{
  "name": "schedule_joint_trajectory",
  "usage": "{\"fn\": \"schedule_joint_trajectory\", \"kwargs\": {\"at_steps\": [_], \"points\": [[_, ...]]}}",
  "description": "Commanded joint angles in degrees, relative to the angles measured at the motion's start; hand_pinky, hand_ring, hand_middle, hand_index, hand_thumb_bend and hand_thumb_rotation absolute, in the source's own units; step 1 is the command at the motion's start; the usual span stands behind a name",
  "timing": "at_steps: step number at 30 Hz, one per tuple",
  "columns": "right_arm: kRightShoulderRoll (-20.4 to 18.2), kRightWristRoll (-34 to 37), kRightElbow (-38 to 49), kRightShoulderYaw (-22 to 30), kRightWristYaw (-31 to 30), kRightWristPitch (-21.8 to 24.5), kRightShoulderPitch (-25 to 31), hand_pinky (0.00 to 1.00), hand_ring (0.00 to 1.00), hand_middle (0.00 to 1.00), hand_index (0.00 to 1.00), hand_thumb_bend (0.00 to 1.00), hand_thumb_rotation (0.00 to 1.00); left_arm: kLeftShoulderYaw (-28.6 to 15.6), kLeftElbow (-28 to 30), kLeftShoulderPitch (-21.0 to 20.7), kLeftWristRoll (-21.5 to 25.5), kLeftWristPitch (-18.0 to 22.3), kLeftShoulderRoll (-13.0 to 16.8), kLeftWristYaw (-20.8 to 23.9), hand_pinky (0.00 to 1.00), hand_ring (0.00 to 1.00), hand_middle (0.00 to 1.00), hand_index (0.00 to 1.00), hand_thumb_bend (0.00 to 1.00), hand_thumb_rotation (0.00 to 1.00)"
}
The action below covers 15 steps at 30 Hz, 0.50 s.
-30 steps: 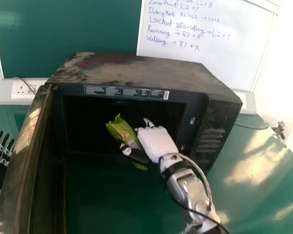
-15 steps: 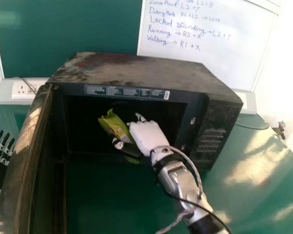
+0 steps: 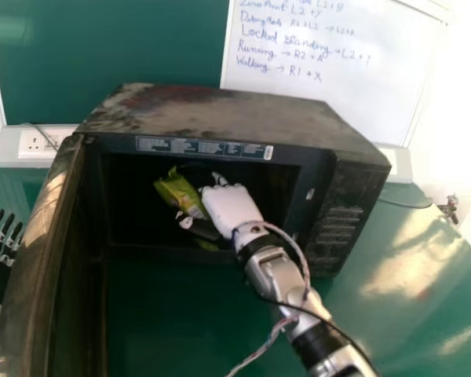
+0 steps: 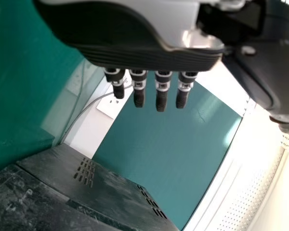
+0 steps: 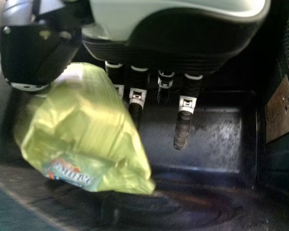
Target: Put biscuit inside oven
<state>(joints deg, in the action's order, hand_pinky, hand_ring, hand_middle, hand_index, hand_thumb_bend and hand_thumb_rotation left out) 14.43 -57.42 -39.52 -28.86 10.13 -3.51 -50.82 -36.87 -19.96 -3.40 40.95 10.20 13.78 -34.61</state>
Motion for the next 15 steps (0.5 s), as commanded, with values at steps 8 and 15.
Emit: {"fn": "schedule_joint_trajectory", "kwargs": {"at_steps": [8, 15], "points": [[-1.9, 2.3, -13.7, -1.6, 7.2, -2.3, -7.8, 0.43, 0.42, 0.46, 0.55, 0.51, 0.0, 0.4, -2.8, 1.4, 0.4, -0.2, -1.9, -0.6, 0.53, 0.72, 0.8, 0.89, 0.08, 0.0], [-2.9, 4.7, -20.0, -1.9, 11.1, -4.0, -11.0, 0.48, 0.45, 0.46, 0.54, 0.52, 0.0, 0.7, -2.1, 1.7, 0.5, -0.6, -2.0, -0.2, 0.57, 0.73, 0.81, 0.89, 0.09, 0.0]]}}
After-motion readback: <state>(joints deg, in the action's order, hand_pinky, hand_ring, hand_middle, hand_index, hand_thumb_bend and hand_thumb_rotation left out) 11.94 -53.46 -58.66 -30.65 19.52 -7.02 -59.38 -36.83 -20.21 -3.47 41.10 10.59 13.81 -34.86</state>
